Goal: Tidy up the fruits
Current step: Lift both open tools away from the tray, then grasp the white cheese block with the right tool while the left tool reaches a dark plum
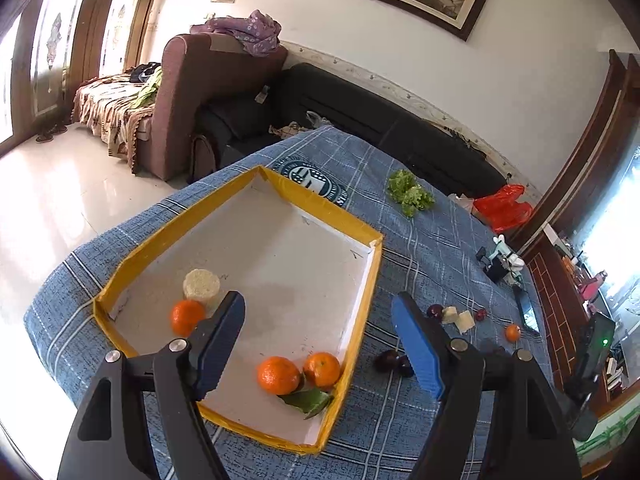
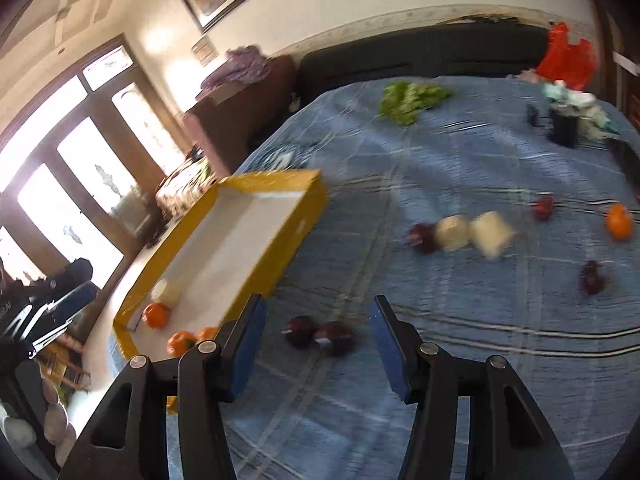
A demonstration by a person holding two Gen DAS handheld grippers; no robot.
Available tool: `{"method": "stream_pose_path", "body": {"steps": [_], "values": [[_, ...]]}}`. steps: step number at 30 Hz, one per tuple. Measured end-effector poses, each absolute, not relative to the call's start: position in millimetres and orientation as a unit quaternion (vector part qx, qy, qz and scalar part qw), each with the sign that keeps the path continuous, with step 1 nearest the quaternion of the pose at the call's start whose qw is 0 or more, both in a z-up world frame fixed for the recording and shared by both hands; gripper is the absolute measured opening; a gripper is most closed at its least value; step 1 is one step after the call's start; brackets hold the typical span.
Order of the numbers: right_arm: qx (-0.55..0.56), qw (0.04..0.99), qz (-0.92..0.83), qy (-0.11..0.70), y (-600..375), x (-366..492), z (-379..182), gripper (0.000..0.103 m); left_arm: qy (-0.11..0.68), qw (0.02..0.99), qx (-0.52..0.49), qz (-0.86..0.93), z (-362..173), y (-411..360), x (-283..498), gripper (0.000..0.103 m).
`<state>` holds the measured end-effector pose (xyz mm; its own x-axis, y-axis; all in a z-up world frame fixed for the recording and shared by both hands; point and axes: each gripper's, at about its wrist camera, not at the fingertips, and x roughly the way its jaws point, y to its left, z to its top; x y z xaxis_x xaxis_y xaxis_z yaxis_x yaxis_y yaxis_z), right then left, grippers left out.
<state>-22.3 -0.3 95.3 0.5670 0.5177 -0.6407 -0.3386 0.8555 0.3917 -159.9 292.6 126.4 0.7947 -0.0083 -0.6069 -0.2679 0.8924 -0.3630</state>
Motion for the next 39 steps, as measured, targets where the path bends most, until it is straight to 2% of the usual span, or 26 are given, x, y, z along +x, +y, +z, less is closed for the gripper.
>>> {"method": "stream_pose_path", "body": {"steps": [8, 13, 14, 16, 20, 30, 32, 34, 39], "values": [[0.148, 0.895, 0.124, 0.403, -114, -3, 92, 0.063, 0.351, 0.916, -0.196, -0.002, 106, 246, -135, 0.075], [0.145, 0.882, 0.155, 0.42, -88, 19, 77, 0.063, 0.368, 0.917, -0.151, -0.039, 97, 213, -130, 0.074], [0.137, 0.881, 0.163, 0.423, -77, 26, 75, 0.063, 0.369, 0.918, -0.138, -0.047, 96, 206, -131, 0.072], [0.113, 0.883, 0.163, 0.425, -57, 48, 70, 0.063, 0.369, 0.92, -0.116, -0.06, 95, 197, -133, 0.058], [0.083, 0.888, 0.145, 0.428, -45, 77, 54, 0.062, 0.38, 0.919, -0.071, -0.077, 87, 177, -132, 0.058], [0.129, 0.863, 0.209, 0.441, -45, 98, 26, 0.062, 0.427, 0.897, -0.026, -0.109, 50, 143, -94, 0.058], [0.14, 0.858, 0.22, 0.442, -48, 97, 25, 0.047, 0.432, 0.895, -0.018, -0.112, 44, 137, -87, 0.056], [0.147, 0.852, 0.225, 0.449, -51, 95, 24, 0.036, 0.439, 0.89, -0.012, -0.12, 40, 133, -79, 0.048], [0.151, 0.851, 0.223, 0.452, -54, 92, 25, 0.035, 0.447, 0.886, 0.018, -0.12, 32, 128, -61, 0.048]]}}
